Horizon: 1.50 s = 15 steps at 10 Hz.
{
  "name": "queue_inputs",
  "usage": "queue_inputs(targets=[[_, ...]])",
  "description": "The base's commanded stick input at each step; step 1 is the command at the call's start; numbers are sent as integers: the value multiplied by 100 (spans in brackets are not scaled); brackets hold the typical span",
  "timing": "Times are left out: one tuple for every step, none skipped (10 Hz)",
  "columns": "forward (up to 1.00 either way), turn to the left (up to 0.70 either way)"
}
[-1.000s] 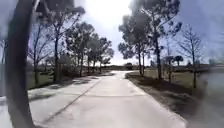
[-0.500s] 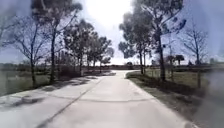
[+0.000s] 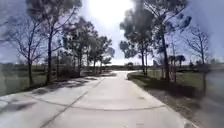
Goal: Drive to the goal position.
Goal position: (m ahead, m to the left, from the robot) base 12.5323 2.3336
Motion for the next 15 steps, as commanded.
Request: queue_inputs(targets=[[70,0],[70,0],[70,0],[70,0],[70,0],[70,0],[70,0],[70,0],[70,0],[70,0],[70,0],[70,0],[70,0],[70,0],[70,0]])
